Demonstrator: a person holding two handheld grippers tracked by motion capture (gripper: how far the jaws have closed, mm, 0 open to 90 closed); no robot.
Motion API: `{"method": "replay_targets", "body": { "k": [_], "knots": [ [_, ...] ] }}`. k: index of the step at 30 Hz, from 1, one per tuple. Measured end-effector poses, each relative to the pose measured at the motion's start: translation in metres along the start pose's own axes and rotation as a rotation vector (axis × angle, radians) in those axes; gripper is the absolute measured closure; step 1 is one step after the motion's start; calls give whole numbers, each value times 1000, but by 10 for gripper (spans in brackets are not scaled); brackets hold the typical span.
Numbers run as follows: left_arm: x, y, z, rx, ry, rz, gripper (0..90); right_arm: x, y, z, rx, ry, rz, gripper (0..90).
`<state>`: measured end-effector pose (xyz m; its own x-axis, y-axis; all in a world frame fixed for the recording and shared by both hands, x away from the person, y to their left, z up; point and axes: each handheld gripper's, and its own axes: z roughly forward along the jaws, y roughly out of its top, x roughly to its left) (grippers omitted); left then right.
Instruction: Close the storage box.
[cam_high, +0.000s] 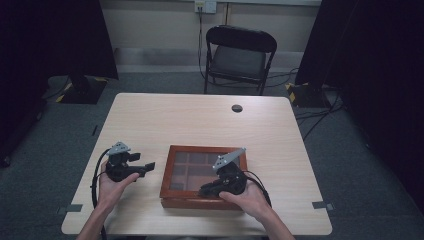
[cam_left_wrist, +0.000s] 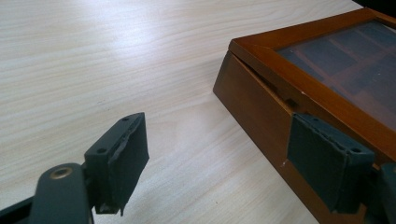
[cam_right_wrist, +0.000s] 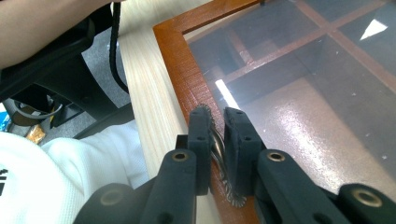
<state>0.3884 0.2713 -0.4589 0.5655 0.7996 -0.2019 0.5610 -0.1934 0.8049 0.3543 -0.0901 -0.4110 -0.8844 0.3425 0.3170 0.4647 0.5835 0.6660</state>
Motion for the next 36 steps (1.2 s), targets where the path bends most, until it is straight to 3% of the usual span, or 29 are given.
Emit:
{"method": "replay_targets", "body": {
  "k": [9, 13, 14, 15, 16, 18, 20, 23, 28, 31, 33, 34, 36],
  "knots": [
    [1, -2, 0, 6, -2, 1, 205, -1, -11, 15, 43, -22, -10, 820],
    [1, -2, 1, 14, 5, 5, 205, -1, -13, 15, 21, -27, -24, 812],
    [1, -3, 1, 13, 4, 1, 205, 0, -13, 14, 36, -32, -17, 755],
    [1, -3, 1, 17, 9, -1, 204, -1, -14, 12, 20, -49, -14, 611],
    [2, -3, 0, 16, 6, 5, 203, -3, -15, 8, 4, -73, -3, 534],
    [3, -4, 0, 18, 16, 2, 203, -10, -21, -6, -60, -101, 32, 476],
    [6, -6, -1, 28, 32, -4, 203, -17, -27, -21, -103, -162, 70, 423],
    [9, -10, -2, 62, 49, 2, 207, -34, -46, -52, -179, -307, 151, 356],
    [13, -19, -4, 115, 104, 28, 220, -63, -88, -88, -207, -551, 332, 194],
    [16, -25, -1, 156, 111, 30, 221, -78, -121, -91, -182, -679, 409, 176],
    [16, -29, 1, 164, 123, 39, 222, -84, -136, -88, -162, -727, 435, 175],
    [16, -31, 3, 180, 133, 48, 222, -87, -143, -87, -140, -737, 452, 175],
    [13, -35, 8, 186, 165, 87, 206, -93, -151, -84, -75, -801, 449, 175]
  ]
}}
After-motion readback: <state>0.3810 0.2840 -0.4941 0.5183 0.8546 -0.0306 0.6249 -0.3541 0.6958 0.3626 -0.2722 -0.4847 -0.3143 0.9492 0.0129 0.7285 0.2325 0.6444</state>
